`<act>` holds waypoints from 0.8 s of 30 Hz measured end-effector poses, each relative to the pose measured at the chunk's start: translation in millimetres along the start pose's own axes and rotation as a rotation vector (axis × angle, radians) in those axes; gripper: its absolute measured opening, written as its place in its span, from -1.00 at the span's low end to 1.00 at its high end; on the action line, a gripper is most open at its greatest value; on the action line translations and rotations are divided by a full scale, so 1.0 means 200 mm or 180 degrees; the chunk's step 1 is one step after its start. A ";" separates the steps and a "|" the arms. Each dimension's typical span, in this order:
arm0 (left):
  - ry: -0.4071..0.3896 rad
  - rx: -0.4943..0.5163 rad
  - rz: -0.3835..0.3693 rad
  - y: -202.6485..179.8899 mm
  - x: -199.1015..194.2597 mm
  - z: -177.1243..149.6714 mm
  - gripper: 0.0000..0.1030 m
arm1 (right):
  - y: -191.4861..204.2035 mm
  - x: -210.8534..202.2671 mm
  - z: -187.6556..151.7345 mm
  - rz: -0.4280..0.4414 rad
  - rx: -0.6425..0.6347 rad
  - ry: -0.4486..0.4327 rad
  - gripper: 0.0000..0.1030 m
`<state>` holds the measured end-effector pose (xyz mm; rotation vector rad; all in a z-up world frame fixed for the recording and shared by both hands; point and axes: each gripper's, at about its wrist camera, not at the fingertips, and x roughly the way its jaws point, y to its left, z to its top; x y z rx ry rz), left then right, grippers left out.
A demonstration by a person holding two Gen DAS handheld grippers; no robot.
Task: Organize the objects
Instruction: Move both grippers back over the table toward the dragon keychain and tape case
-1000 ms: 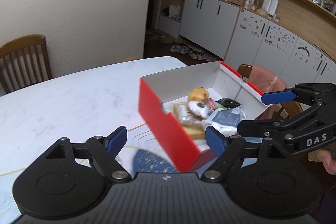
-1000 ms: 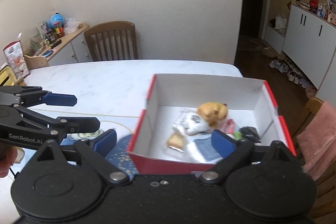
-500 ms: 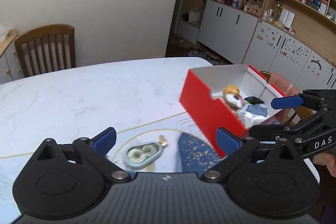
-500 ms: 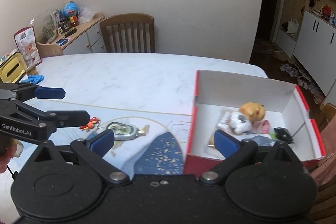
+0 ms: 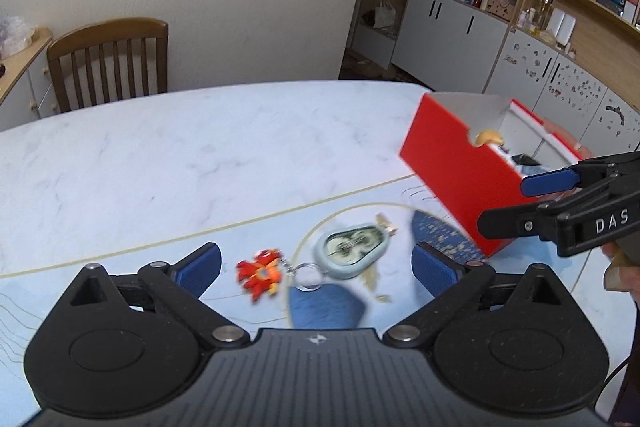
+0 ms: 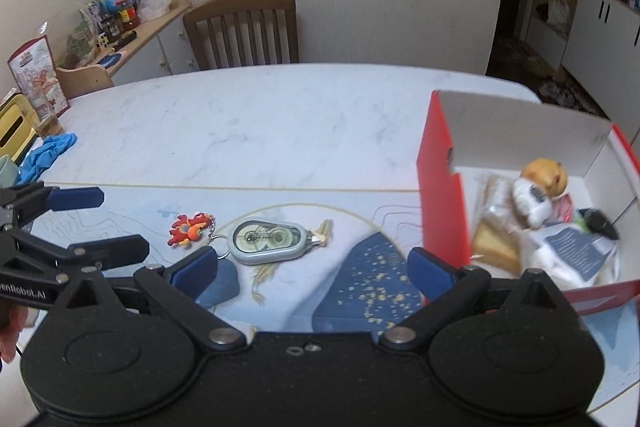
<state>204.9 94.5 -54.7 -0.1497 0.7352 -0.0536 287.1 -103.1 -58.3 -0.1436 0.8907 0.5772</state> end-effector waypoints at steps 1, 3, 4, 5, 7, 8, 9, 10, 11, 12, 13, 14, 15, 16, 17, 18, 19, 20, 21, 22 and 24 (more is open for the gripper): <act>0.0008 0.0012 0.0014 0.02 0.01 -0.01 0.98 | 0.01 0.02 0.00 -0.0017 0.0014 0.0020 0.96; 0.0007 0.0044 0.0062 0.05 0.04 -0.03 0.98 | 0.03 0.07 0.01 -0.0071 0.0030 0.0053 0.96; 0.0010 0.0075 0.0091 0.06 0.05 -0.04 0.98 | 0.03 0.10 0.01 -0.0101 0.0042 0.0073 0.96; 0.0014 0.0109 0.0132 0.08 0.07 -0.04 0.98 | 0.04 0.12 0.01 -0.0132 0.0060 0.0089 0.96; 0.0027 0.0177 0.0219 0.10 0.10 -0.06 0.98 | 0.04 0.18 0.01 -0.0189 0.0128 0.0128 0.96; 0.0042 0.0214 0.0248 0.11 0.12 -0.06 0.98 | 0.04 0.21 0.02 -0.0205 0.0176 0.0156 0.96; 0.0066 0.0238 0.0274 0.12 0.14 -0.07 0.98 | 0.05 0.23 0.03 -0.0221 0.0215 0.0177 0.96; 0.0097 0.0251 0.0284 0.13 0.17 -0.07 0.98 | 0.05 0.26 0.03 -0.0242 0.0242 0.0189 0.96; 0.0127 0.0260 0.0275 0.14 0.19 -0.08 0.98 | 0.05 0.29 0.03 -0.0268 0.0262 0.0205 0.96; 0.0145 0.0264 0.0272 0.15 0.21 -0.08 0.98 | 0.06 0.31 0.04 -0.0289 0.0274 0.0224 0.96; 0.0146 0.0267 0.0285 0.16 0.23 -0.09 0.98 | 0.07 0.34 0.04 -0.0312 0.0270 0.0240 0.96; 0.0143 0.0272 0.0305 0.17 0.24 -0.09 0.98 | 0.08 0.36 0.04 -0.0347 0.0261 0.0252 0.96; 0.0142 0.0274 0.0320 0.17 0.25 -0.09 0.98 | 0.10 0.38 0.04 -0.0372 0.0259 0.0263 0.96; 0.0142 0.0273 0.0329 0.18 0.27 -0.10 0.98 | 0.10 0.40 0.05 -0.0382 0.0264 0.0278 0.96; 0.0150 0.0265 0.0335 0.19 0.29 -0.10 0.98 | 0.11 0.43 0.05 -0.0395 0.0273 0.0298 0.96; 0.0159 0.0253 0.0335 0.19 0.30 -0.10 0.98 | 0.12 0.45 0.05 -0.0410 0.0283 0.0316 0.96; 0.0167 0.0242 0.0329 0.20 0.31 -0.10 0.98 | 0.12 0.47 0.06 -0.0421 0.0293 0.0331 0.96; 0.0180 0.0233 0.0322 0.21 0.33 -0.10 0.98 | 0.13 0.50 0.06 -0.0432 0.0304 0.0348 0.96; 0.0191 0.0229 0.0321 0.21 0.34 -0.10 0.98 | 0.14 0.52 0.07 -0.0449 0.0318 0.0356 0.96; 0.0197 0.0231 0.0324 0.22 0.35 -0.10 0.98 | 0.14 0.53 0.07 -0.0463 0.0336 0.0353 0.96; 0.0221 0.0231 0.0330 0.23 0.38 -0.11 0.98 | 0.15 0.57 0.10 -0.0482 0.0374 0.0361 0.96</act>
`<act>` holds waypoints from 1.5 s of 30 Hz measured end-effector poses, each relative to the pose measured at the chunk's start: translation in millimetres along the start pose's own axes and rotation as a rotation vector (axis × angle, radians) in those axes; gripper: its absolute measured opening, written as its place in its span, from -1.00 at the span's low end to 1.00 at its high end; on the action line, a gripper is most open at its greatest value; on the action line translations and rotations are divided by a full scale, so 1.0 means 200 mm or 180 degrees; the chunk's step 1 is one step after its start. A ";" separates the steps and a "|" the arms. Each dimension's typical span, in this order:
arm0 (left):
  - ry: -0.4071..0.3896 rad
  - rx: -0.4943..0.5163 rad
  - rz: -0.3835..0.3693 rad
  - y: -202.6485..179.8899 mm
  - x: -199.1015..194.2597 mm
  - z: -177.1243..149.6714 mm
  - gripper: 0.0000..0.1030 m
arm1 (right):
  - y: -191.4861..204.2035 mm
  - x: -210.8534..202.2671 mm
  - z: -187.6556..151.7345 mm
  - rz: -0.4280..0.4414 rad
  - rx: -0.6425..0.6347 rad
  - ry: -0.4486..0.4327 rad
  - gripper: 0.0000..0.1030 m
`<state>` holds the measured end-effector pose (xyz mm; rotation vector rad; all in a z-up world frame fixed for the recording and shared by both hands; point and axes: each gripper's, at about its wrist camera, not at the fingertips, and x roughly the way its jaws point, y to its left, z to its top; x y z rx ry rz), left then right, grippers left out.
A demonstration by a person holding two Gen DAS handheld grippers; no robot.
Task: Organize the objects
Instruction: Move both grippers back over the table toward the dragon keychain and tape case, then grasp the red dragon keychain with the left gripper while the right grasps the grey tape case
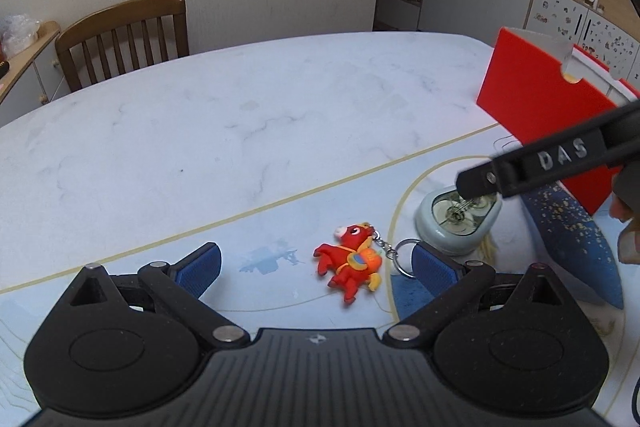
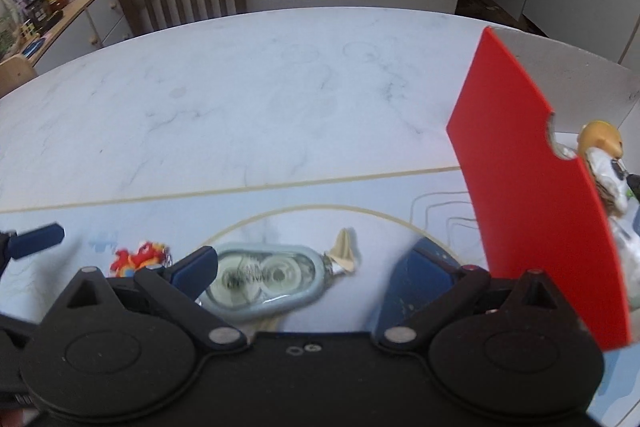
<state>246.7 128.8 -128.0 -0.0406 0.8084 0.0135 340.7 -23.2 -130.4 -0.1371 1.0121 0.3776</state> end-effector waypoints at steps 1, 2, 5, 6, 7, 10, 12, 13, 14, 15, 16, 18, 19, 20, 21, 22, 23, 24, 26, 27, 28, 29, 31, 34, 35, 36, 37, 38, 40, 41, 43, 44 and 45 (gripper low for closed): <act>0.0012 -0.0007 -0.0003 0.01 0.01 0.00 0.98 | 0.01 0.02 0.01 -0.0012 0.0014 0.0004 0.96; 0.0025 -0.0019 -0.0013 0.01 0.02 -0.01 0.98 | 0.02 0.04 0.02 -0.0029 0.0022 0.0004 0.96; 0.0033 -0.0047 -0.0042 0.02 0.04 -0.01 0.98 | 0.04 0.09 0.05 -0.0093 0.0007 0.0016 0.96; 0.0028 -0.0042 -0.0048 0.02 0.04 -0.01 0.98 | 0.05 0.10 0.05 -0.0119 0.0001 0.0016 0.96; 0.0028 -0.0039 -0.0064 0.03 0.05 -0.01 0.98 | 0.06 0.11 0.05 -0.0132 -0.0012 0.0019 0.96; 0.0026 -0.0049 -0.0086 0.03 0.06 -0.01 0.98 | 0.08 0.15 0.06 -0.0188 -0.0075 0.0032 0.96; 0.0027 -0.0045 -0.0075 0.03 0.07 -0.01 0.98 | 0.09 0.17 0.06 -0.0224 -0.0103 0.0043 0.96; 0.0032 -0.0041 -0.0074 0.02 0.07 -0.01 0.98 | 0.09 0.18 0.06 -0.0231 -0.0123 0.0045 0.96; 0.0045 -0.0037 -0.0066 0.02 0.07 -0.01 0.98 | 0.10 0.19 0.06 -0.0242 -0.0150 0.0053 0.96; 0.0060 -0.0035 -0.0054 0.02 0.07 -0.01 0.98 | 0.10 0.19 0.06 -0.0253 -0.0177 0.0057 0.96; 0.0076 -0.0038 -0.0053 0.02 0.08 -0.02 0.97 | 0.10 0.19 0.05 -0.0254 -0.0201 0.0049 0.96; 0.0084 -0.0025 -0.0041 0.02 0.08 -0.02 0.96 | 0.11 0.19 0.04 -0.0255 -0.0256 0.0049 0.96; 0.0087 -0.0008 -0.0032 0.01 0.09 -0.02 0.96 | 0.11 0.18 0.03 -0.0250 -0.0286 0.0050 0.96; 0.0088 0.0009 -0.0028 0.01 0.08 -0.02 0.96 | 0.11 0.18 0.02 -0.0242 -0.0320 0.0047 0.96; 0.0090 0.0017 -0.0032 0.00 0.09 -0.02 0.96 | 0.10 0.17 0.01 -0.0240 -0.0360 0.0043 0.96; 0.0088 0.0019 -0.0040 0.00 0.09 -0.02 0.96 | 0.10 0.16 0.00 -0.0241 -0.0410 0.0037 0.95; 0.0086 0.0023 -0.0042 0.00 0.09 -0.02 0.96 | 0.11 0.15 -0.02 -0.0240 -0.0467 0.0035 0.95; 0.0086 0.0034 -0.0041 0.00 0.09 -0.02 0.96 | 0.11 0.14 -0.03 -0.0234 -0.0525 0.0044 0.95; 0.0087 0.0053 -0.0046 0.00 0.09 -0.02 0.95 | 0.10 0.12 -0.06 -0.0201 -0.0613 0.0057 0.95; 0.0083 0.0055 -0.0053 -0.01 0.09 -0.02 0.95 | 0.09 0.11 -0.08 -0.0177 -0.0647 0.0061 0.95; 0.0080 0.0093 -0.0073 -0.01 0.09 -0.02 0.95 | 0.07 0.09 -0.09 -0.0161 -0.0663 0.0051 0.95; 0.0078 0.0147 -0.0085 -0.03 0.09 -0.02 0.94 | 0.06 0.08 -0.10 -0.0151 -0.0645 0.0048 0.94; 0.0077 0.0246 -0.0107 -0.06 0.09 -0.03 0.93 | 0.02 0.05 -0.12 -0.0091 -0.0609 0.0092 0.94; 0.0065 0.0321 -0.0108 -0.09 0.09 -0.04 0.87 | -0.03 0.02 -0.16 -0.0035 -0.0613 0.0128 0.93; 0.0062 0.0328 -0.0105 -0.09 0.09 -0.04 0.85 | -0.04 0.01 -0.18 -0.0023 -0.0651 0.0136 0.93; 0.0059 0.0322 -0.0110 -0.09 0.09 -0.04 0.84 | -0.04 0.01 -0.19 -0.0028 -0.0699 0.0141 0.93; 0.0056 0.0310 -0.0114 -0.09 0.09 -0.04 0.81 | -0.04 0.00 -0.21 -0.0039 -0.0746 0.0146 0.92; 0.0051 0.0303 -0.0113 -0.09 0.09 -0.03 0.76 | -0.04 0.00 -0.22 -0.0045 -0.0776 0.0157 0.90; 0.0040 0.0314 -0.0103 -0.09 0.09 -0.03 0.66 | -0.06 0.00 -0.23 -0.0025 -0.0745 0.0148 0.88; 0.0035 0.0321 -0.0102 -0.09 0.09 -0.03 0.60 | -0.07 0.00 -0.24 -0.0008 -0.0698 0.0150 0.87; 0.0032 0.0325 -0.0111 -0.09 0.09 -0.03 0.51 | -0.09 0.00 -0.24 0.0045 -0.0590 0.0160 0.83; 0.0030 0.0326 -0.0116 -0.09 0.08 -0.02 0.42 | -0.10 0.00 -0.24 0.0094 -0.0536 0.0167 0.77; 0.0028 0.0324 -0.0117 -0.09 0.08 -0.02 0.37 | -0.11 0.00 -0.25 0.0135 -0.0498 0.0167 0.77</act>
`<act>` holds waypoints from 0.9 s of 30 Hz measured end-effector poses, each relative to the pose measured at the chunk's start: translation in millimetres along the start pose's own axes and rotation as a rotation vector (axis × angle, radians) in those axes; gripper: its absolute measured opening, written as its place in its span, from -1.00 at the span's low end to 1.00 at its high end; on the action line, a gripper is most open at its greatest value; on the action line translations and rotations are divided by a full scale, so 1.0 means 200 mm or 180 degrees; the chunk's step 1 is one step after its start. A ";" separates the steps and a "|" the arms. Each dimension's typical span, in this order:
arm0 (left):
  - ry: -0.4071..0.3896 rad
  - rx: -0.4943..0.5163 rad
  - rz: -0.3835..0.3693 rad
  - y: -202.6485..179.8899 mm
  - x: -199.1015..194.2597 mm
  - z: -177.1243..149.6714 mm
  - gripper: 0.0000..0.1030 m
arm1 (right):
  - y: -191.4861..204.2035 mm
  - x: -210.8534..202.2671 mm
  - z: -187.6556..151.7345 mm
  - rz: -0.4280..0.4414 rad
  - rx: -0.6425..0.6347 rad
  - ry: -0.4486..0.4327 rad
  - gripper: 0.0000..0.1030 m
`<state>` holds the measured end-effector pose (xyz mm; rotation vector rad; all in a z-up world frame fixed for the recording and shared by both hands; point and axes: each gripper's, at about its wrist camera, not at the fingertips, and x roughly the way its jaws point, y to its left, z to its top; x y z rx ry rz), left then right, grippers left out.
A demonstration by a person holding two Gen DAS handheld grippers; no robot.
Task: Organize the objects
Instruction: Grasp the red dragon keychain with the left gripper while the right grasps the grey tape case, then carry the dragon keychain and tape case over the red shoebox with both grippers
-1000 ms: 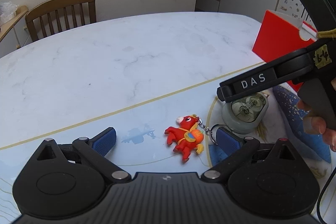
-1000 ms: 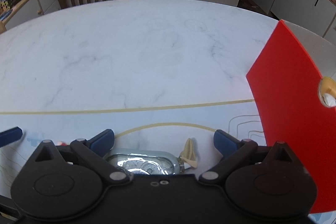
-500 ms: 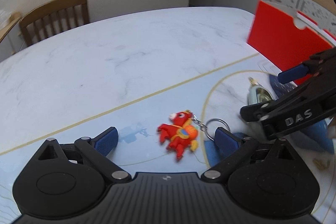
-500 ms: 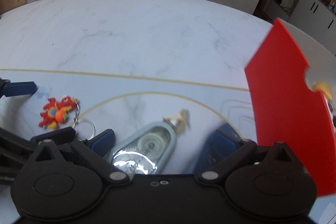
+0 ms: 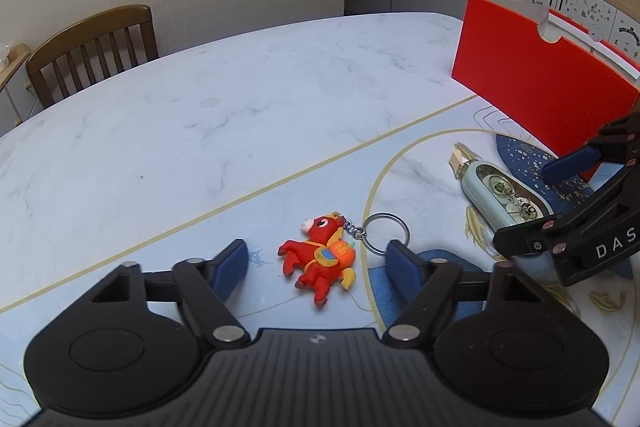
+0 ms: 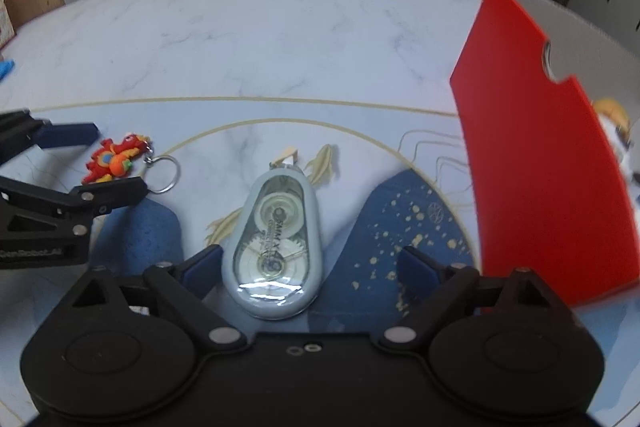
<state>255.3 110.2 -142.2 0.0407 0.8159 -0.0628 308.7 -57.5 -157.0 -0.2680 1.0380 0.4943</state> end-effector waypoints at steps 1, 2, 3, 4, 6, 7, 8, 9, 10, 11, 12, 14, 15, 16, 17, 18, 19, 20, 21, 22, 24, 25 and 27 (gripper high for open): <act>-0.0001 -0.0004 -0.0001 0.00 0.00 0.00 0.29 | 0.00 0.00 0.00 0.0003 -0.0013 -0.0006 0.74; -0.0002 -0.0008 -0.0005 0.00 -0.01 0.00 0.22 | 0.00 -0.01 0.00 0.0014 -0.0037 -0.0017 0.68; -0.0005 -0.0012 -0.0009 0.00 -0.01 0.00 0.17 | 0.01 -0.01 0.00 0.0032 -0.0056 -0.0031 0.65; -0.0008 -0.0014 -0.0007 0.00 -0.01 0.00 0.09 | 0.02 -0.02 -0.01 0.0048 -0.0077 -0.0043 0.57; -0.0006 -0.0023 0.0007 0.00 -0.01 0.00 0.01 | 0.03 -0.03 -0.01 0.0071 -0.0126 -0.0059 0.45; 0.0000 -0.0029 0.0012 0.00 -0.01 0.00 -0.04 | 0.04 -0.03 -0.01 0.0081 -0.0149 -0.0067 0.37; 0.0005 -0.0031 0.0017 0.00 -0.02 0.00 -0.11 | 0.04 -0.04 -0.01 0.0098 -0.0167 -0.0076 0.28; 0.0012 -0.0030 0.0016 -0.01 -0.02 0.00 -0.16 | 0.05 -0.04 -0.01 0.0115 -0.0185 -0.0082 0.23; 0.0018 -0.0028 0.0015 -0.01 -0.02 0.01 -0.23 | 0.05 -0.05 -0.01 0.0121 -0.0206 -0.0089 0.10; 0.0032 -0.0033 0.0016 -0.02 -0.02 0.01 -0.23 | 0.06 -0.05 -0.01 0.0123 -0.0223 -0.0092 0.00; 0.0042 -0.0048 0.0017 -0.02 -0.02 0.01 -0.24 | 0.06 -0.05 0.00 0.0120 -0.0231 -0.0091 0.00; 0.0063 -0.0079 0.0016 -0.02 -0.02 0.01 -0.24 | 0.06 -0.05 0.01 0.0115 -0.0213 -0.0065 -0.01; 0.0079 -0.0097 0.0017 -0.02 -0.03 0.01 -0.24 | 0.05 -0.05 0.00 0.0111 -0.0200 -0.0063 -0.01; 0.0095 -0.0118 0.0010 -0.03 -0.03 0.01 -0.24 | 0.05 -0.06 0.00 0.0116 -0.0190 -0.0075 -0.01; 0.0108 -0.0143 -0.0001 -0.03 -0.04 0.01 -0.25 | 0.05 -0.07 0.00 0.0132 -0.0184 -0.0090 -0.01; 0.0118 -0.0168 -0.0009 -0.04 -0.05 0.01 -0.25 | 0.05 -0.08 -0.01 0.0145 -0.0175 -0.0102 -0.01; 0.0124 -0.0186 -0.0012 -0.05 -0.06 0.01 -0.25 | 0.05 -0.10 -0.01 0.0153 -0.0162 -0.0112 -0.01; 0.0130 -0.0206 -0.0016 -0.06 -0.07 0.01 -0.25 | 0.04 -0.11 -0.02 0.0162 -0.0151 -0.0120 -0.01; 0.0131 -0.0233 -0.0024 -0.07 -0.08 0.01 -0.25 | 0.04 -0.13 -0.02 0.0173 -0.0137 -0.0130 -0.01; 0.0128 -0.0258 -0.0037 -0.07 -0.09 0.01 -0.25 | 0.04 -0.15 -0.03 0.0188 -0.0115 -0.0145 -0.01; 0.0125 -0.0313 -0.0073 -0.10 -0.13 0.01 -0.25 | 0.03 -0.19 -0.04 0.0262 -0.0069 -0.0174 -0.01; 0.0127 -0.0338 -0.0100 -0.11 -0.15 0.01 -0.25 | 0.03 -0.22 -0.05 0.0304 -0.0057 -0.0187 -0.01; 0.0131 -0.0360 -0.0143 -0.14 -0.18 0.01 -0.25 | 0.02 -0.26 -0.08 0.0349 -0.0036 -0.0208 -0.01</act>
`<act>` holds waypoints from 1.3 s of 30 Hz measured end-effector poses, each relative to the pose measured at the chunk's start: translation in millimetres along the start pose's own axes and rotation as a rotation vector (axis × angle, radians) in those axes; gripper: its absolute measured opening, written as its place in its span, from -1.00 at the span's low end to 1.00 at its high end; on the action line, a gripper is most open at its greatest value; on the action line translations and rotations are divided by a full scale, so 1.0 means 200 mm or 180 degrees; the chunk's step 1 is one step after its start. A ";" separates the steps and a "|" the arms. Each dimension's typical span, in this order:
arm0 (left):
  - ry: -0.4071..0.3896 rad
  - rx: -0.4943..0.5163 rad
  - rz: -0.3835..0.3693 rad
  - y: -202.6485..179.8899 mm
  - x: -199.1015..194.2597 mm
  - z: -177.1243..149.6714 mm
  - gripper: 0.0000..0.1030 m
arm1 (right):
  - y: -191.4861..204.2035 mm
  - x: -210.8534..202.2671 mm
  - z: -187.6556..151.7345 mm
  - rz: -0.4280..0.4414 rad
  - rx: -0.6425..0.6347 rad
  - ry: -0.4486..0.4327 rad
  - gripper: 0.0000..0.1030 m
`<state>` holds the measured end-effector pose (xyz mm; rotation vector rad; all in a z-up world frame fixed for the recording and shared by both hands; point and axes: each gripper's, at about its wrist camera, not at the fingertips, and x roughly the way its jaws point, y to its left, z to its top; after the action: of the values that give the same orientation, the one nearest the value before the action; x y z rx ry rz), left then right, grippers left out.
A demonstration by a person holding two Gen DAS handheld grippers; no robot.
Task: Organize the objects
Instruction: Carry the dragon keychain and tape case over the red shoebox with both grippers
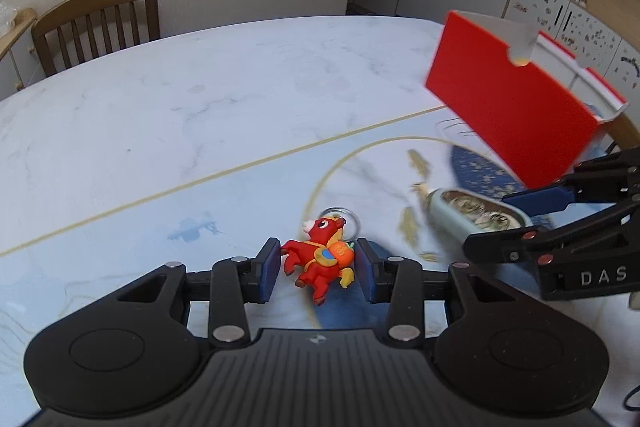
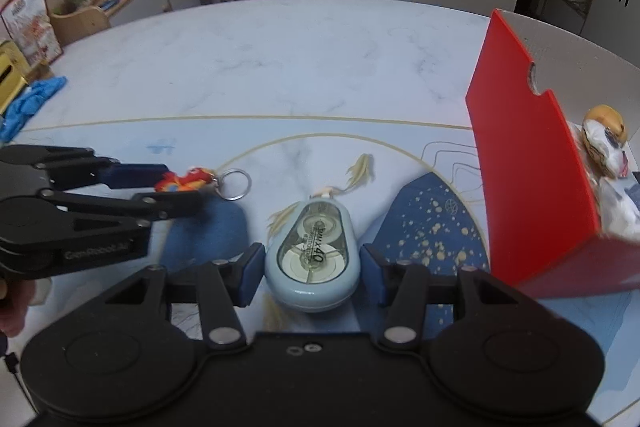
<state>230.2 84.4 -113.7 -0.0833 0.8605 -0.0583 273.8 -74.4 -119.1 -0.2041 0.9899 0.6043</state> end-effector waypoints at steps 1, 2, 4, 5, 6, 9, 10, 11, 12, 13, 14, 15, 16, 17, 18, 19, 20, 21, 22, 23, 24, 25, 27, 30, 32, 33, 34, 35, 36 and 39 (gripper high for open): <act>0.0002 -0.0001 -0.0012 -0.02 -0.02 0.00 -0.25 | 0.00 -0.02 -0.01 0.0017 0.0018 -0.0004 -0.01; 0.0001 -0.0002 -0.0023 -0.04 -0.03 0.00 -0.25 | -0.01 -0.04 -0.02 0.0041 0.0042 -0.0012 -0.01; -0.0001 -0.0014 -0.0043 -0.07 -0.07 0.00 -0.25 | -0.02 -0.08 -0.04 0.0084 0.0085 -0.0036 -0.01; -0.0002 -0.0030 -0.0053 -0.08 -0.08 0.00 -0.25 | -0.03 -0.11 -0.04 0.0102 0.0095 -0.0057 -0.01; -0.0006 -0.0052 -0.0064 -0.09 -0.10 0.00 -0.25 | -0.03 -0.13 -0.05 0.0115 0.0102 -0.0078 -0.01; -0.0058 -0.0074 -0.0079 -0.13 -0.15 0.01 -0.25 | -0.06 -0.20 -0.07 0.0134 0.0107 -0.0155 -0.01; -0.0088 -0.0066 -0.0061 -0.15 -0.17 0.02 -0.25 | -0.07 -0.22 -0.07 0.0139 0.0112 -0.0186 -0.01; -0.0109 -0.0067 -0.0049 -0.16 -0.18 0.03 -0.25 | -0.09 -0.25 -0.07 0.0151 0.0119 -0.0216 -0.01; -0.0123 -0.0084 -0.0054 -0.17 -0.20 0.04 -0.25 | -0.10 -0.28 -0.08 0.0167 0.0130 -0.0241 -0.01; -0.0138 -0.0106 -0.0064 -0.18 -0.21 0.05 -0.25 | -0.12 -0.30 -0.08 0.0181 0.0143 -0.0263 -0.01; -0.0155 -0.0118 -0.0075 -0.19 -0.23 0.06 -0.25 | -0.13 -0.33 -0.08 0.0195 0.0151 -0.0288 -0.01; -0.0175 -0.0119 -0.0081 -0.21 -0.24 0.07 -0.25 | -0.15 -0.36 -0.07 0.0210 0.0148 -0.0320 -0.01; -0.0197 -0.0116 -0.0083 -0.23 -0.26 0.09 -0.25 | -0.17 -0.39 -0.07 0.0220 0.0142 -0.0352 -0.01; -0.0220 -0.0115 -0.0090 -0.25 -0.27 0.10 -0.25 | -0.19 -0.41 -0.07 0.0237 0.0137 -0.0377 -0.01; -0.0246 -0.0116 -0.0104 -0.27 -0.29 0.12 -0.25 | -0.20 -0.44 -0.07 0.0266 0.0133 -0.0395 -0.01; -0.0277 -0.0113 -0.0121 -0.29 -0.30 0.13 -0.25 | -0.22 -0.46 -0.07 0.0286 0.0128 -0.0422 -0.01; -0.0307 -0.0107 -0.0130 -0.31 -0.32 0.15 -0.25 | -0.23 -0.49 -0.07 0.0291 0.0119 -0.0454 -0.01; -0.0335 -0.0099 -0.0136 -0.34 -0.33 0.17 -0.25 | -0.25 -0.52 -0.07 0.0294 0.0104 -0.0486 -0.01; -0.0366 -0.0091 -0.0147 -0.37 -0.35 0.19 -0.25 | -0.27 -0.54 -0.07 0.0291 0.0093 -0.0517 -0.01; -0.0395 -0.0083 -0.0162 -0.39 -0.36 0.21 -0.25 | -0.29 -0.56 -0.07 0.0285 0.0086 -0.0551 -0.01; -0.0418 -0.0077 -0.0177 -0.42 -0.37 0.23 -0.25 | -0.31 -0.58 -0.07 0.0281 0.0082 -0.0582 -0.01; -0.0444 -0.0066 -0.0191 -0.44 -0.37 0.25 -0.25 | -0.33 -0.60 -0.07 0.0278 0.0080 -0.0613 -0.01; -0.0493 -0.0038 -0.0205 -0.50 -0.38 0.29 -0.25 | -0.38 -0.65 -0.06 0.0260 0.0087 -0.0682 -0.01; -0.0547 0.0000 -0.0238 -0.59 -0.39 0.35 -0.25 | -0.47 -0.69 -0.05 0.0216 0.0128 -0.0759 -0.01; -0.0578 0.0039 -0.0255 -0.65 -0.38 0.39 -0.25 | -0.54 -0.71 -0.04 0.0185 0.0167 -0.0794 -0.01; -0.0595 0.0062 -0.0265 -0.68 -0.38 0.42 -0.25 | -0.57 -0.72 -0.04 0.0177 0.0183 -0.0811 -0.01; -0.0615 0.0088 -0.0273 -0.72 -0.37 0.44 -0.25 | -0.60 -0.73 -0.04 0.0165 0.0193 -0.0831 -0.01; -0.0635 0.0114 -0.0281 -0.75 -0.37 0.46 -0.25 | -0.63 -0.74 -0.04 0.0144 0.0199 -0.0851 -0.01; -0.0654 0.0138 -0.0290 -0.78 -0.36 0.48 -0.25 | -0.66 -0.75 -0.04 0.0122 0.0200 -0.0869 -0.01; -0.0679 0.0173 -0.0344 -0.88 -0.33 0.54 -0.25 | -0.77 -0.78 -0.04 0.0042 0.0225 -0.0899 -0.01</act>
<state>265.5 -79.9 22.4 -0.0833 0.6403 -0.1710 293.1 -263.7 -10.7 -0.0472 0.7383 0.5910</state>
